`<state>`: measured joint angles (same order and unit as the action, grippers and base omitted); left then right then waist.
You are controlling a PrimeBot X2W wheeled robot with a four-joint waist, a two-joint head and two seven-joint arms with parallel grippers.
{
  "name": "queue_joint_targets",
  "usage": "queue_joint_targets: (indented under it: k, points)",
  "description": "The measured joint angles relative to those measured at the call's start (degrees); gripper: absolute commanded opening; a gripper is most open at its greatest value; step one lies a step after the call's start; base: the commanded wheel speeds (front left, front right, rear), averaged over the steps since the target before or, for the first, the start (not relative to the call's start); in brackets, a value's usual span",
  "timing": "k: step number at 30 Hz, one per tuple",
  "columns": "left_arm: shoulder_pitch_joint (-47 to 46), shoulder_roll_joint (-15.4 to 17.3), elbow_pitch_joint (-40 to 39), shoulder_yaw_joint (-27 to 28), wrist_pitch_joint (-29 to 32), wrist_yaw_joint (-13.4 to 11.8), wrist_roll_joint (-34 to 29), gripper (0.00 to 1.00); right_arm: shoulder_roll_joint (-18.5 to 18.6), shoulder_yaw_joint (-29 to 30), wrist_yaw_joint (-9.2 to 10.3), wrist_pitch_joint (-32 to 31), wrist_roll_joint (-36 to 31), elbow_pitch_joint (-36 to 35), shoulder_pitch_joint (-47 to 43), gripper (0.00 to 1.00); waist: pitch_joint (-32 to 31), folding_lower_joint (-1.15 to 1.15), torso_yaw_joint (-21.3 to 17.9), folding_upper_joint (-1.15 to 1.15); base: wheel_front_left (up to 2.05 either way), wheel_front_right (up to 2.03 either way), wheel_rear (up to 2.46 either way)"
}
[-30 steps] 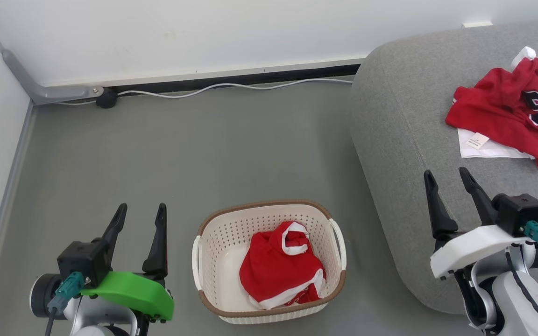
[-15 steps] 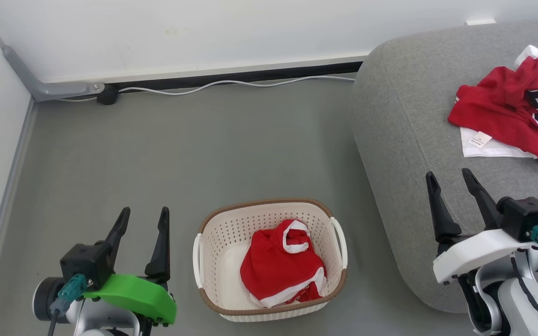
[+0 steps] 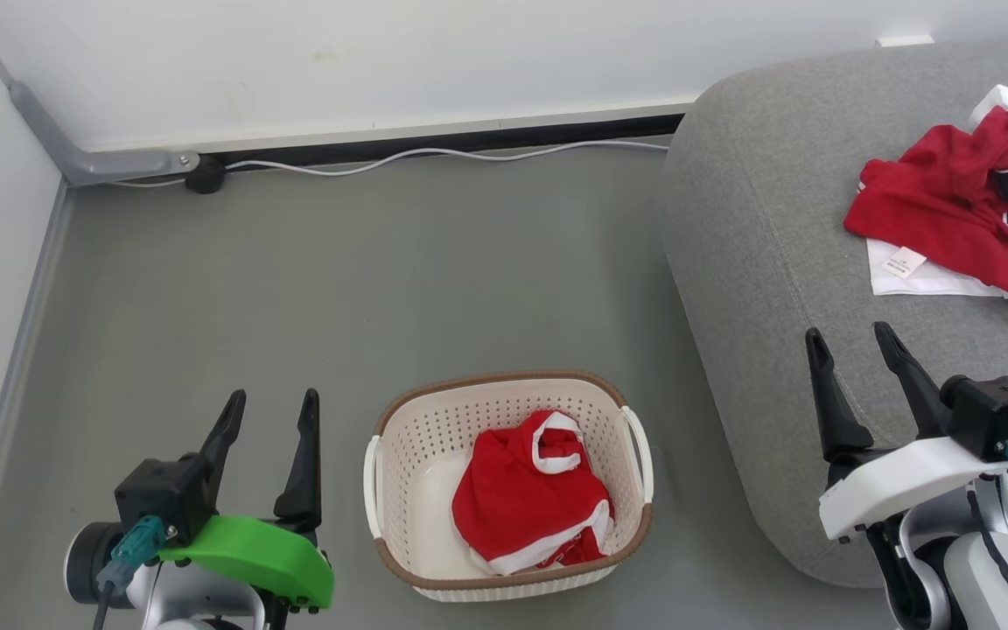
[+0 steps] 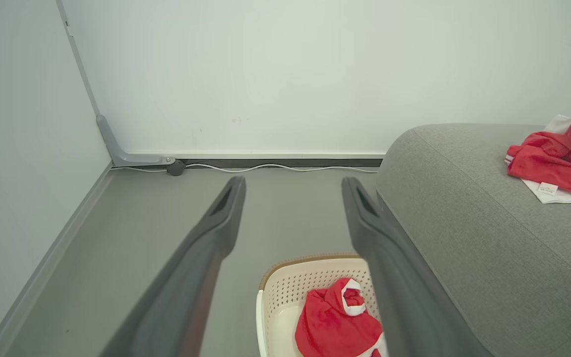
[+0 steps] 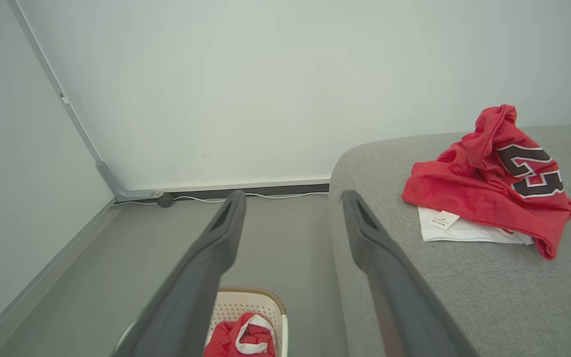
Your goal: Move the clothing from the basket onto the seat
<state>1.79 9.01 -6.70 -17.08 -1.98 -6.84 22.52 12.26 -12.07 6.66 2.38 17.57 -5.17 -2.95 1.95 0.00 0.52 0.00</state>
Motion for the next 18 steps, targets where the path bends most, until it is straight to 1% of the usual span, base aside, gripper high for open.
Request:
queue_joint_targets:
  k: [17,18]
  points:
    - [0.0,-0.4,-0.6,0.2,0.0,0.0,-0.1,1.00,0.0,0.9,0.11,-1.8,-0.5,-3.3,-1.1,1.00,0.9,0.00,0.5,0.00,0.00,0.00,0.00]
    - [0.0,-0.4,-0.9,0.2,0.2,0.0,-0.1,1.00,0.0,0.9,0.36,-2.0,-0.5,-3.8,-1.1,1.00,1.1,0.00,0.5,0.00,0.00,0.00,0.00]
